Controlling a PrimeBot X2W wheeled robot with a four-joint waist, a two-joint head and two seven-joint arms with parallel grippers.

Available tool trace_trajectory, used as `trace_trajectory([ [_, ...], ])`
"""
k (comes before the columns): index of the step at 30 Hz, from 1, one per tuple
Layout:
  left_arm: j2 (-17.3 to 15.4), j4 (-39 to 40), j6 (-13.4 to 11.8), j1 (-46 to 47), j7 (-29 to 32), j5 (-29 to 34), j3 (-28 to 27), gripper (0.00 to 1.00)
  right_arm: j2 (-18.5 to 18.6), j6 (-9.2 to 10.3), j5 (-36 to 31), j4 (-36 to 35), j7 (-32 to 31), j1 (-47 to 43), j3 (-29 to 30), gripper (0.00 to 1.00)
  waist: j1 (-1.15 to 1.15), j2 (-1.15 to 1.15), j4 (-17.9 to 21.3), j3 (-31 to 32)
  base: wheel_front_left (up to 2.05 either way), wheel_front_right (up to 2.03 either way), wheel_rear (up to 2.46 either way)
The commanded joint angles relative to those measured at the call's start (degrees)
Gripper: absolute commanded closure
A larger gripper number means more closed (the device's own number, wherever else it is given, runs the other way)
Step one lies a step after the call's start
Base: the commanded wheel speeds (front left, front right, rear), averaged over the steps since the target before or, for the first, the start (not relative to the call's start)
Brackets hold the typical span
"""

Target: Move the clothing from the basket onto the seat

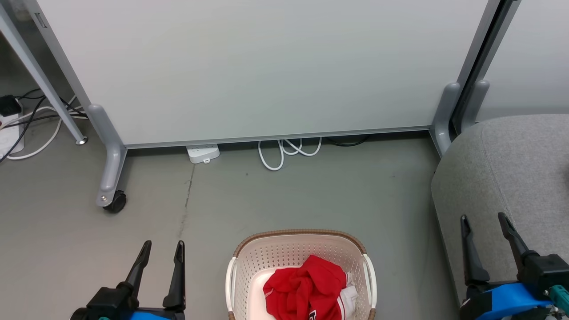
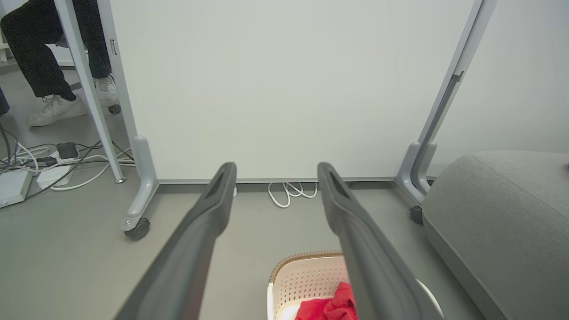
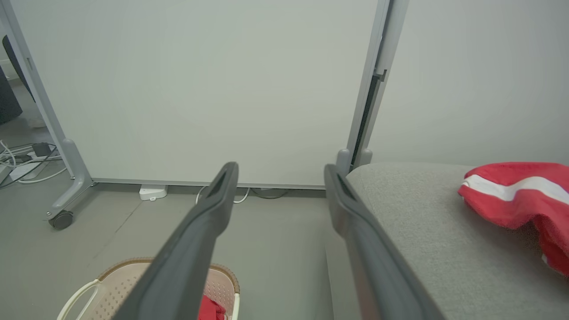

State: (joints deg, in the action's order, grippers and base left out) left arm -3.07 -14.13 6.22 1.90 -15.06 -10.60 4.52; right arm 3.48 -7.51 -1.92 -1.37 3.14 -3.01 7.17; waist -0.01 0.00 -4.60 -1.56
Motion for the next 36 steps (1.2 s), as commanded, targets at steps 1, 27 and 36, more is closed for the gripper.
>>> trace_trajectory([
  [1, -0.15, -0.13, 0.33, -0.7, -0.17, 0.29, -0.3, 0.0, -0.35, 0.04, -0.05, -1.17, -0.59, -0.97, -0.48, 0.0, 0.01, 0.0, 0.16, -0.14, 0.0, 0.0, 0.0],
  [27, 0.08, -1.31, 1.12, 3.59, -0.17, 1.56, 2.07, 0.0, -0.64, 0.04, 1.44, -4.09, -0.93, 2.66, -2.77, 0.0, 0.01, 0.0, 4.42, -6.01, 0.0, 0.0, 0.0],
  [36, -1.15, -6.6, 1.26, 15.86, -0.17, 3.87, 6.13, 0.0, -0.62, 0.04, 1.53, -2.89, 1.81, 16.94, -8.82, 0.0, 0.01, 0.0, 13.74, -23.86, 0.0, 0.0, 0.0],
])
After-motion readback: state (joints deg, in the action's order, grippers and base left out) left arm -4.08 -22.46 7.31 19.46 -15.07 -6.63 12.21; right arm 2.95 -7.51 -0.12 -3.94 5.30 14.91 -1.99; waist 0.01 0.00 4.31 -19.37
